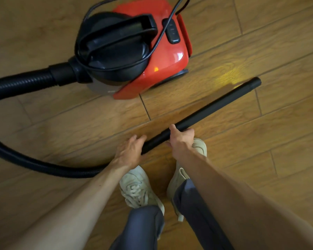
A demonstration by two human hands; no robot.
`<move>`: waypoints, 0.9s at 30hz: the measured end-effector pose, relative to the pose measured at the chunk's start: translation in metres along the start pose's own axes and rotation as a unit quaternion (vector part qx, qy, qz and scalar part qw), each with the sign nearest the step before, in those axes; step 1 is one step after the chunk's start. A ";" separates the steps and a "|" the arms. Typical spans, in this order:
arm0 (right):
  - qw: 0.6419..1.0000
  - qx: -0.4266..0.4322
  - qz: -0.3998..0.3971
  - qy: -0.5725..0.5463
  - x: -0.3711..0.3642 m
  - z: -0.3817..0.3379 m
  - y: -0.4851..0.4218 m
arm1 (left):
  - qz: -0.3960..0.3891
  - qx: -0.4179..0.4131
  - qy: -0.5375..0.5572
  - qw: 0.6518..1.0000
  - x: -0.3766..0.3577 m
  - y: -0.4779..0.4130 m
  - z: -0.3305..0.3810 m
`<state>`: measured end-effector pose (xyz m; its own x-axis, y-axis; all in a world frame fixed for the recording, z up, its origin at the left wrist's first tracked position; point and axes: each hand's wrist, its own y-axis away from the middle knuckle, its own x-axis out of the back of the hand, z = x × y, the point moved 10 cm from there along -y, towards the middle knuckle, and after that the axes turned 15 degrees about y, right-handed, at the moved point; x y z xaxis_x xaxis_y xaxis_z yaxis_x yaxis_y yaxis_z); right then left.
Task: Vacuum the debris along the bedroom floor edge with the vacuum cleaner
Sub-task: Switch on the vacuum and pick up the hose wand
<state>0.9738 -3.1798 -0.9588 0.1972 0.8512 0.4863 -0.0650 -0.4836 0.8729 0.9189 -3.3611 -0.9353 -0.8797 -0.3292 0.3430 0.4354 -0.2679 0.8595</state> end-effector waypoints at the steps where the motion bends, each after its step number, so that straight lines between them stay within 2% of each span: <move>1: 1.000 0.004 0.007 -0.008 0.008 -0.002 0.013 | 0.008 -0.006 -0.003 1.000 0.007 0.012 0.007; 7: 0.997 0.054 0.022 -0.041 0.064 -0.017 0.111 | 0.004 -0.024 0.032 0.999 0.034 0.091 0.047; 11: 0.989 0.143 0.017 -0.041 0.095 -0.035 0.173 | 0.034 -0.048 0.054 0.997 0.059 0.142 0.074; 14: 0.976 0.218 0.027 0.006 0.115 -0.052 0.216 | 0.072 -0.056 0.078 0.993 0.080 0.176 0.088; 21: 0.917 0.391 0.037 0.075 0.135 -0.103 0.324 | 0.140 -0.065 0.227 0.962 0.121 0.237 0.095; 27: 0.839 0.526 0.001 0.143 0.098 -0.135 0.399 | 0.191 -0.062 0.394 0.897 0.148 0.283 0.076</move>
<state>0.8347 -3.2620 -0.5572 -0.0548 0.7921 0.6080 0.8628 -0.2689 0.4281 0.8973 -3.4171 -0.6122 -0.2740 -0.9434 0.1871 0.7372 -0.0811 0.6708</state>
